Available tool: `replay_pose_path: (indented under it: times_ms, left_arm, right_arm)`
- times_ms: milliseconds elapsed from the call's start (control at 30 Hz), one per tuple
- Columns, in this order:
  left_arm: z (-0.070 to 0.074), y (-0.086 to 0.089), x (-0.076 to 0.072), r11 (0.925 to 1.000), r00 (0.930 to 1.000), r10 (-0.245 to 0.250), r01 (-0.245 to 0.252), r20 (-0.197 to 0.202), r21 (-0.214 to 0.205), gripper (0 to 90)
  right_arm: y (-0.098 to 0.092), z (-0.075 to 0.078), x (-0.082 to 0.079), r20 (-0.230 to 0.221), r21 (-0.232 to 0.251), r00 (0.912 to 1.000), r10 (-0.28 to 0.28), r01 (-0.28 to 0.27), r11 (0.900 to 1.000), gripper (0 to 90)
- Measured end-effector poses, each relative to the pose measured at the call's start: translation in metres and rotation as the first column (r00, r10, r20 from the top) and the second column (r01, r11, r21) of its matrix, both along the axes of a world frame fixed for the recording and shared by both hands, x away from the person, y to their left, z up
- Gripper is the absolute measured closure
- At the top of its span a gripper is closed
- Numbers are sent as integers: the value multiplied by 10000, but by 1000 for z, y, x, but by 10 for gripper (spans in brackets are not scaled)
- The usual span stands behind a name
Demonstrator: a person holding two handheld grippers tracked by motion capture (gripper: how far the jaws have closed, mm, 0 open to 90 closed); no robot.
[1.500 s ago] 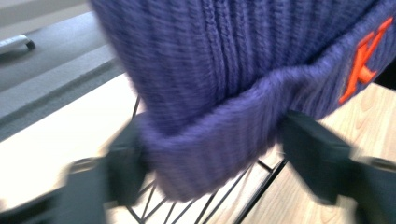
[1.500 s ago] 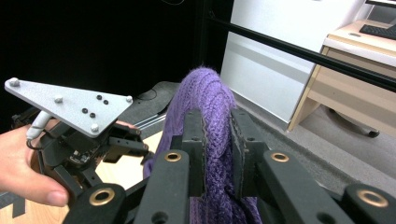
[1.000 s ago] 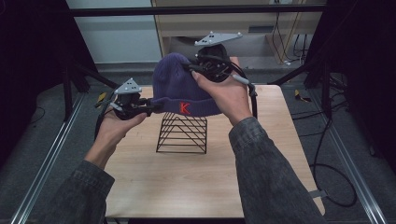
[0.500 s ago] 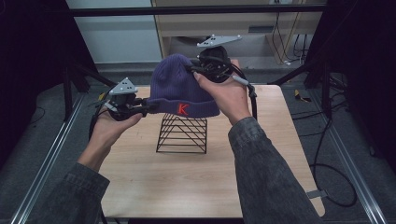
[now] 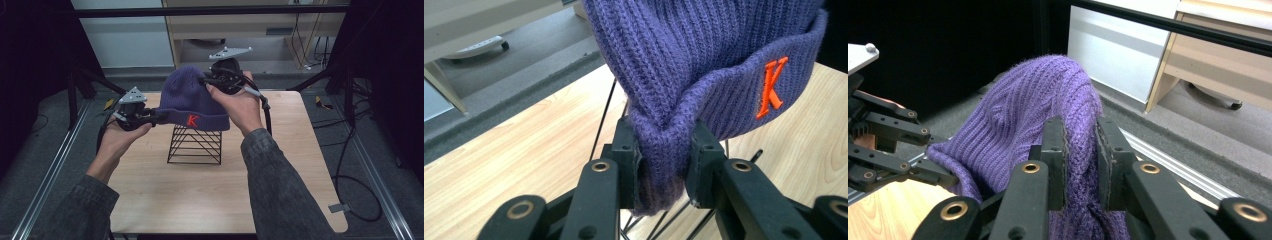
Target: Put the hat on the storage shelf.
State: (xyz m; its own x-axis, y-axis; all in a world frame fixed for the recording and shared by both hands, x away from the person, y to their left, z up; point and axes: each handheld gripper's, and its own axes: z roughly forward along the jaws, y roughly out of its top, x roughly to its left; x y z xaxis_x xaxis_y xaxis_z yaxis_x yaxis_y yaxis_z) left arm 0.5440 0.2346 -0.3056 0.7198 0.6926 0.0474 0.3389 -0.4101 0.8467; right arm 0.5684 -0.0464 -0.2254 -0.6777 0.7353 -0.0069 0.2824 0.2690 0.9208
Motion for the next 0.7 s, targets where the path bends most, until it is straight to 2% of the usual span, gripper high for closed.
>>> replay_pose_path:
  times_ms: [333,433,567,700]
  left_arm:
    - [-6,0,-2,9999,10000,-65,66,-64,159,702]
    - [-15,1,-2,9999,9998,-12,15,-204,166,702]
    - [-23,4,-1,9999,9994,38,-33,-335,144,702]
    - [-26,5,-1,9999,9994,53,-49,-347,122,702]
  right_arm:
    - [-1,-11,0,-179,-95,9998,9,-11,10000,764]
    - [5,-19,0,-343,-350,9993,138,-150,9993,761]
    - [8,-24,0,-349,-439,9990,262,-278,9987,760]
    - [9,-27,-1,-408,-529,9989,238,-260,9983,758]
